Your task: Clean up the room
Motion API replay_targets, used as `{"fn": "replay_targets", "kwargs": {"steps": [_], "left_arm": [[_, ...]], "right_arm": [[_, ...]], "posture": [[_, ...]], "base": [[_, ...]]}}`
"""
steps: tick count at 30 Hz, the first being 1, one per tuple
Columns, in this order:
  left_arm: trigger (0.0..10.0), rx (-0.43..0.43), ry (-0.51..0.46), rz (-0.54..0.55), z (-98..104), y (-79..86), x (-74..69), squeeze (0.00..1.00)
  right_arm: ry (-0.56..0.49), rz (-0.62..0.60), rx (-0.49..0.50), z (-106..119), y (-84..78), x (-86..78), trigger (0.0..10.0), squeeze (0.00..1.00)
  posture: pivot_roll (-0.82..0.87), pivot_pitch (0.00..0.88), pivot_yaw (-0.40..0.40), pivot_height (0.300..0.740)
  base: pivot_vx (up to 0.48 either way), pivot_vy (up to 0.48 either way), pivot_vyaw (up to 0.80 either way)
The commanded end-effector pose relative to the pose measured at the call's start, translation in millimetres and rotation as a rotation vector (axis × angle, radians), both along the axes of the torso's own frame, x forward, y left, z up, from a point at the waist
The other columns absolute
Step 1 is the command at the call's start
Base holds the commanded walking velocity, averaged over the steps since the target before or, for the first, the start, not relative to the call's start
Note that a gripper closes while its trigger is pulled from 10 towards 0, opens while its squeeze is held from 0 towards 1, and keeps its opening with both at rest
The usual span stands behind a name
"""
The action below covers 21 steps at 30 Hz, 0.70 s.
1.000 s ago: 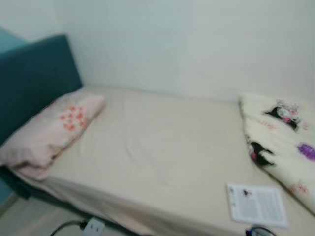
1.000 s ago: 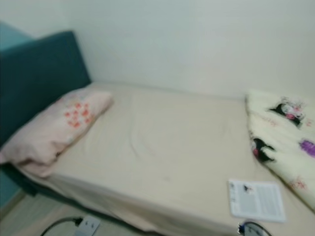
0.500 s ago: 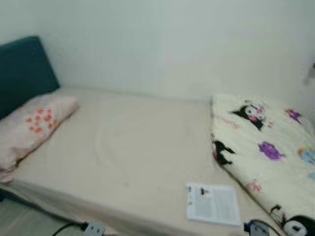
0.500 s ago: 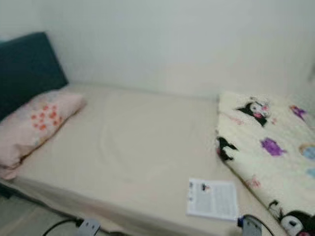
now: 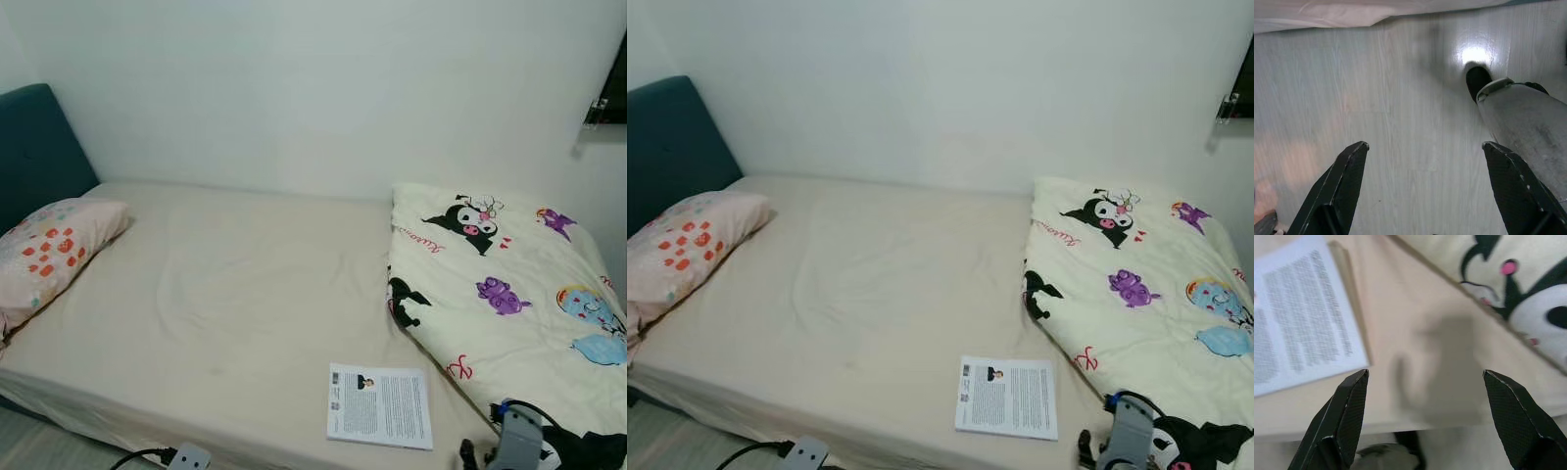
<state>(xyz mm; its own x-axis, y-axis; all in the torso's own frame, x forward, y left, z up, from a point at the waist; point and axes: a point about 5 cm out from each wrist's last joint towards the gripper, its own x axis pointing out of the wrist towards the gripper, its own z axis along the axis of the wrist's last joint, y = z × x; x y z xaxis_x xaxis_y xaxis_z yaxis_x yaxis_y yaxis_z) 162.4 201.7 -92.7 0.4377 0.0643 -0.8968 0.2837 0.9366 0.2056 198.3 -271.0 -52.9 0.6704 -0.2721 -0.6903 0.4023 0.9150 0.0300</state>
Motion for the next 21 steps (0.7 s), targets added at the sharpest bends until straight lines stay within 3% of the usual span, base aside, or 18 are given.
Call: {"fn": "replay_targets", "kwargs": {"steps": [1, 6, 9, 21], "left_arm": [[10.0, 0.02, 0.016, 0.007, 0, 5.9, -3.1, 0.0], [10.0, 0.03, 0.008, 0.009, 0, 7.0, -2.9, 0.0], [10.0, 0.036, -0.003, 0.026, 1, 9.1, -2.1, 0.0], [10.0, 0.065, -0.057, 0.082, 8, 22.4, 8.6, 0.0]], "right_arm": [[-0.09, 0.014, 0.057, 8, 4.6, 13.4, 10.0, 0.0], [-0.153, 0.069, 0.172, 15, 11.0, 26.1, 10.0, 0.0], [-0.161, 0.073, 0.184, 16, 11.0, 27.7, 10.0, 0.0], [-0.108, 0.058, 0.216, 8, 10.4, 16.1, 10.0, 0.0]], "posture": [[-0.1, 0.0, 0.065, 0.726], [-0.11, 0.0, 0.069, 0.711], [-0.1, 0.0, 0.067, 0.701], [-0.1, 0.0, 0.075, 0.661]], "base": [[0.0, 0.0, 0.0], [0.0, 0.0, 0.0], [0.0, 0.0, 0.0], [0.0, 0.0, 0.0]]}}
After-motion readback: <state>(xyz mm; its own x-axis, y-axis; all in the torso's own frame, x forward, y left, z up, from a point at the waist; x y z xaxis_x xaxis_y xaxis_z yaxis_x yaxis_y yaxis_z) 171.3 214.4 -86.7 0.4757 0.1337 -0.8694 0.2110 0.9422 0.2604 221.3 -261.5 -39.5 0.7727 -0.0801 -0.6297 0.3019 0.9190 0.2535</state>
